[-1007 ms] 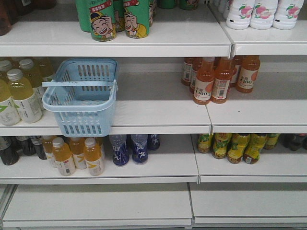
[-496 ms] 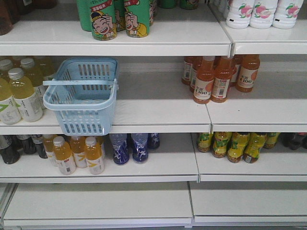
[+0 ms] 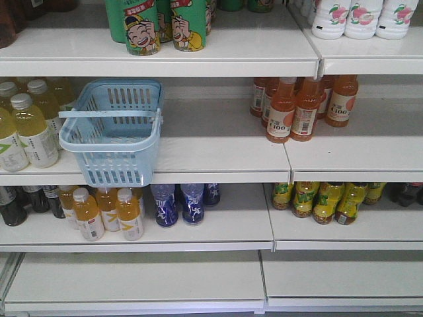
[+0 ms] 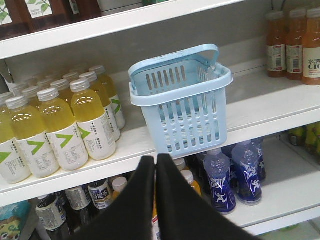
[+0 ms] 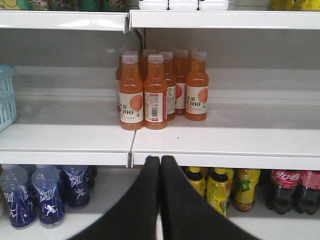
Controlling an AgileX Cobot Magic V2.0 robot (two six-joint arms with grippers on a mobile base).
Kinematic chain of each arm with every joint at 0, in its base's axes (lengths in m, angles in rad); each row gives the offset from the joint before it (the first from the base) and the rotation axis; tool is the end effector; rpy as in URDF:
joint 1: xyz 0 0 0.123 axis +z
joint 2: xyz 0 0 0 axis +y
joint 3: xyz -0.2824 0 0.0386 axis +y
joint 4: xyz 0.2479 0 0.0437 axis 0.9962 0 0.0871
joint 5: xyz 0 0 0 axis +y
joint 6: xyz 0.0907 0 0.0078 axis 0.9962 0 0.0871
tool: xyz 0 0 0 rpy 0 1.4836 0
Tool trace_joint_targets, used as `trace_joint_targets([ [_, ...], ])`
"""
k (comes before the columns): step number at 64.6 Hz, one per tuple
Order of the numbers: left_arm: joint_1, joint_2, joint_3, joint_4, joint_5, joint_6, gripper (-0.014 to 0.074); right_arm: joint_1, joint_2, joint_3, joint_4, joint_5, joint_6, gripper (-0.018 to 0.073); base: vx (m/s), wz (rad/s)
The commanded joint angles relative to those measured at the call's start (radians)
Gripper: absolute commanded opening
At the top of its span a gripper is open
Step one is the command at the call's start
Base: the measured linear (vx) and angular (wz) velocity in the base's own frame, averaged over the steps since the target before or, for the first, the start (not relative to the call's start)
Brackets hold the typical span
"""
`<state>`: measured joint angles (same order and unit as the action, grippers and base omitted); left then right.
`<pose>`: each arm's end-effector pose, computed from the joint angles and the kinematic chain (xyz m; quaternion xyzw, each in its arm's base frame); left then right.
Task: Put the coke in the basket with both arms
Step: 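Move the left gripper up toward the light-blue basket's handle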
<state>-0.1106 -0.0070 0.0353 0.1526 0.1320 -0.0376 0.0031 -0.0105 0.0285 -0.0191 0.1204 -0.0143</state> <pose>0.0570 -0.0045 0.1897 0.0751 0.7281 0.0084 0.6813 0.0568 0.0000 0.1931 -0.0124 0.7249 -0.0112 0.6887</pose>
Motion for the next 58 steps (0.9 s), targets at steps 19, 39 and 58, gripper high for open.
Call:
trace_joint_targets([
  [19,-0.002,-0.020,-0.033,0.000,-0.071,-0.008,-0.0006,-0.001,-0.013,0.008,-0.004,-0.078,-0.003,-0.0010,0.00,0.00],
  [39,-0.002,0.028,-0.035,-0.167,-0.267,-0.337,-0.0006,-0.001,-0.013,0.008,-0.004,-0.078,-0.003,-0.0010,0.00,0.00],
  [58,-0.003,0.245,-0.212,-0.144,-0.242,-0.328,-0.0006,-0.001,-0.013,0.008,-0.004,-0.078,-0.003,-0.0010,0.00,0.00],
])
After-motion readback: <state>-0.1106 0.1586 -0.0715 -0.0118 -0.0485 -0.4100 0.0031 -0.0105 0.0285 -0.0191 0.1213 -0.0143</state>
